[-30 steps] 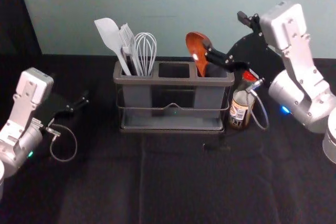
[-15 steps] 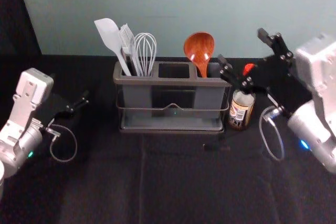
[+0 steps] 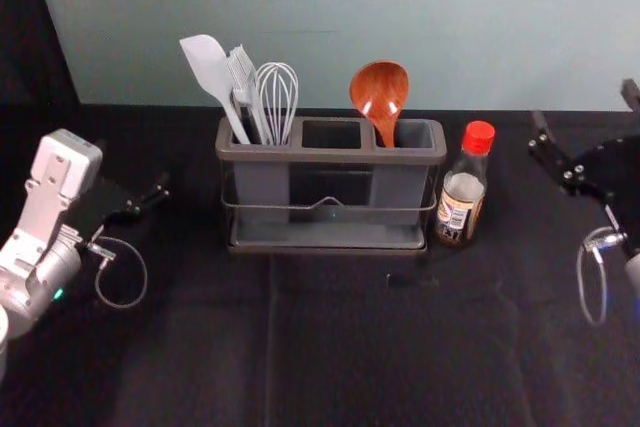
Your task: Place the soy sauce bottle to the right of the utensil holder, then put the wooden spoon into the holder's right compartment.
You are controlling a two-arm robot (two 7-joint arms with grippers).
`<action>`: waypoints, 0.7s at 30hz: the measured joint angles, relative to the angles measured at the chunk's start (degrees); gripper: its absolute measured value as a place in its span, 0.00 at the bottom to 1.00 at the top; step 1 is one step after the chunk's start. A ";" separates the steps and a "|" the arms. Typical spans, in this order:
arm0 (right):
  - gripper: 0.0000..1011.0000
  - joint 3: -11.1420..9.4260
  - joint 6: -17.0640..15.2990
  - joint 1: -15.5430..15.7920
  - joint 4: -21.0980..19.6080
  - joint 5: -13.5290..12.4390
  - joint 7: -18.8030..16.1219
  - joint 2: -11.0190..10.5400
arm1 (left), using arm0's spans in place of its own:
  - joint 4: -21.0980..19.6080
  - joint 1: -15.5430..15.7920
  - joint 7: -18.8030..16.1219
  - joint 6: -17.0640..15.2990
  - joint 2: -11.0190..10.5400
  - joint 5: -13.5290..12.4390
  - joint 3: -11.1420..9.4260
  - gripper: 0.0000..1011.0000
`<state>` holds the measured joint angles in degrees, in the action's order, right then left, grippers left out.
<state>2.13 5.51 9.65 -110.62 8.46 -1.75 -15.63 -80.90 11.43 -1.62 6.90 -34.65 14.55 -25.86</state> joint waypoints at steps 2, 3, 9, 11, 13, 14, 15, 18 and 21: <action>0.99 -0.71 -1.23 -0.33 1.22 0.64 0.29 0.30 | 0.00 0.00 0.00 0.00 0.00 0.00 0.00 0.99; 0.99 -0.87 -1.66 -0.52 1.63 0.80 0.29 0.38 | 0.00 0.00 0.00 0.00 0.00 0.00 0.00 0.99; 0.99 -1.31 -4.15 -3.39 6.75 2.04 -0.10 0.95 | 0.00 0.00 0.00 0.00 0.00 0.00 0.00 0.99; 0.99 -1.22 -4.43 -5.01 9.43 2.62 -0.46 1.08 | 0.00 0.00 0.00 0.00 0.00 0.00 0.00 0.99; 0.99 -1.04 -4.40 -6.12 11.19 2.98 -0.79 1.13 | 0.00 0.00 0.00 0.00 0.00 0.00 -0.01 0.99; 0.99 -0.93 -4.25 -6.76 12.15 3.13 -1.02 1.14 | 0.00 0.00 0.00 0.00 0.00 0.00 0.00 0.99; 0.99 -0.68 -3.80 -7.84 13.81 3.34 -1.43 1.19 | 0.00 0.00 0.00 0.00 0.00 0.00 0.00 0.99; 0.99 -0.27 -2.98 -9.74 16.68 3.75 -1.97 1.38 | 0.00 0.00 0.00 0.00 0.00 0.00 0.00 0.99; 0.99 0.54 -1.42 -13.06 21.48 4.33 -2.75 1.78 | 0.00 0.00 0.00 0.00 0.00 0.00 0.00 0.99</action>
<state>2.68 4.09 -3.41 -89.13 12.79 -4.50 -13.85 -80.90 11.43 -1.62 6.90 -34.64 14.55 -25.86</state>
